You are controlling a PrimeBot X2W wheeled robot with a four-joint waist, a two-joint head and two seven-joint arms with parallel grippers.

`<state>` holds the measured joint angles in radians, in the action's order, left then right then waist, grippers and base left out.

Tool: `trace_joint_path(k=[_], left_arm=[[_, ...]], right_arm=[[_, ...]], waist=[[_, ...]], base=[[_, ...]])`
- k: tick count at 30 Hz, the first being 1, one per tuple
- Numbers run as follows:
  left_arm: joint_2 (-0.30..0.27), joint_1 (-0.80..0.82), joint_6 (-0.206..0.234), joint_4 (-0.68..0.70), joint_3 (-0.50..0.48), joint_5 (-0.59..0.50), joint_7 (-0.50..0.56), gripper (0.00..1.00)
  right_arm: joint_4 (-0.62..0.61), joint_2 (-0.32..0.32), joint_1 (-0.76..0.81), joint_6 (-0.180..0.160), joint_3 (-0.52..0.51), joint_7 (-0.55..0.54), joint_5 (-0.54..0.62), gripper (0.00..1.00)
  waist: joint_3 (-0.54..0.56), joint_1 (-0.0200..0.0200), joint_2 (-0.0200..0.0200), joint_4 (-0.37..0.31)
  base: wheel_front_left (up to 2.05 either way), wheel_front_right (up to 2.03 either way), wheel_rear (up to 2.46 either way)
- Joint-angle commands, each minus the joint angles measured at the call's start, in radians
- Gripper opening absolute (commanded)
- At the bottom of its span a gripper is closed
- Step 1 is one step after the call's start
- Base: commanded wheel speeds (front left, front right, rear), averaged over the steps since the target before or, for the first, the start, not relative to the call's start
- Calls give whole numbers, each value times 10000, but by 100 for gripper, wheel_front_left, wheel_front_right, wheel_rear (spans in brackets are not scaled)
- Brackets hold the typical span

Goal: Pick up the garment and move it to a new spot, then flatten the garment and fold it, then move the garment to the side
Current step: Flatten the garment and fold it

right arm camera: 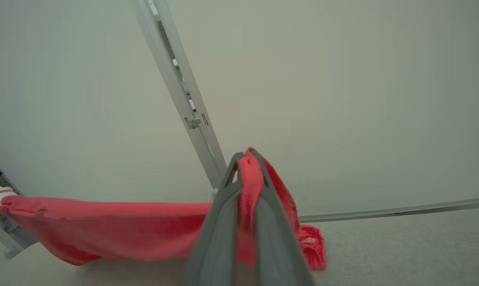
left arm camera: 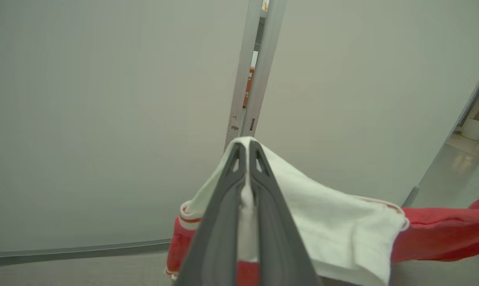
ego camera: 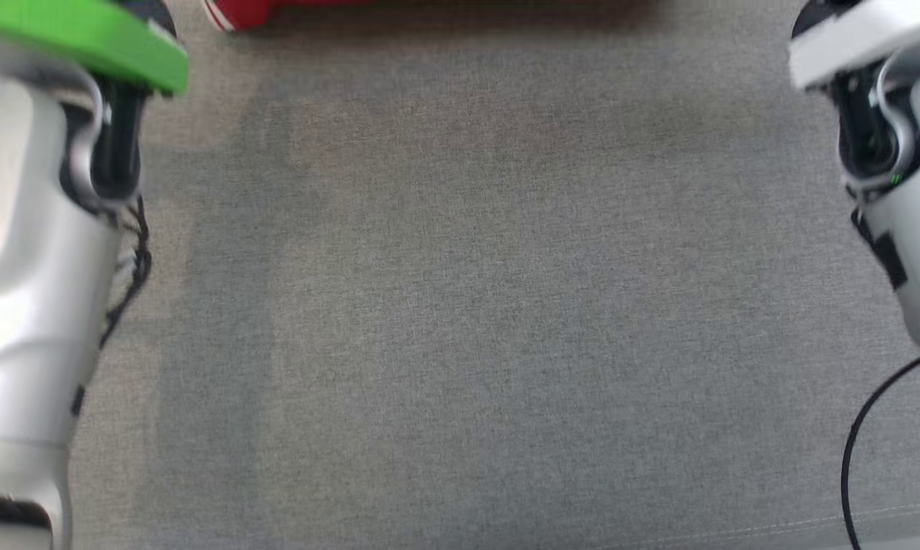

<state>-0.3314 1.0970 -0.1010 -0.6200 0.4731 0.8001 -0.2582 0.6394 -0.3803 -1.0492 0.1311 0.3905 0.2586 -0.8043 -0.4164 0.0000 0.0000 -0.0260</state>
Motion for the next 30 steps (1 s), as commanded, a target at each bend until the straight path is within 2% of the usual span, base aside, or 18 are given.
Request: trace_joint_path(k=[1, 7, 13, 21, 30], left_arm=[[-18, -951, 234, 602, -227, 39, -79, 0], [247, -5020, 1228, 3458, -1099, -240, -74, 0], [586, -8252, 1795, 5172, -1168, -406, -78, 0], [767, -10727, 2126, 5814, -755, -515, -71, 0], [585, -12008, 2241, 6280, -351, -581, 95, 0]], right_arm=[[-369, -142, 767, -9, -40, 63, -178, 0], [-2205, -315, 4108, -11, -930, 67, -339, 0], [-3380, 135, 7138, -11, -1816, 70, -197, 0], [-3930, 836, 9970, -11, -2588, 71, 651, 0], [-4493, 1477, 11877, -11, -3299, -102, 1457, 0]], waist=[[539, 0, 0, 106], [1096, 0, 0, 347], [1670, 0, 0, 383], [2364, 0, 0, 411], [2789, 0, 0, 334]], base=[[0, 0, 0], [0, 0, 0], [0, 0, 0], [0, 0, 0], [0, 0, 0]])
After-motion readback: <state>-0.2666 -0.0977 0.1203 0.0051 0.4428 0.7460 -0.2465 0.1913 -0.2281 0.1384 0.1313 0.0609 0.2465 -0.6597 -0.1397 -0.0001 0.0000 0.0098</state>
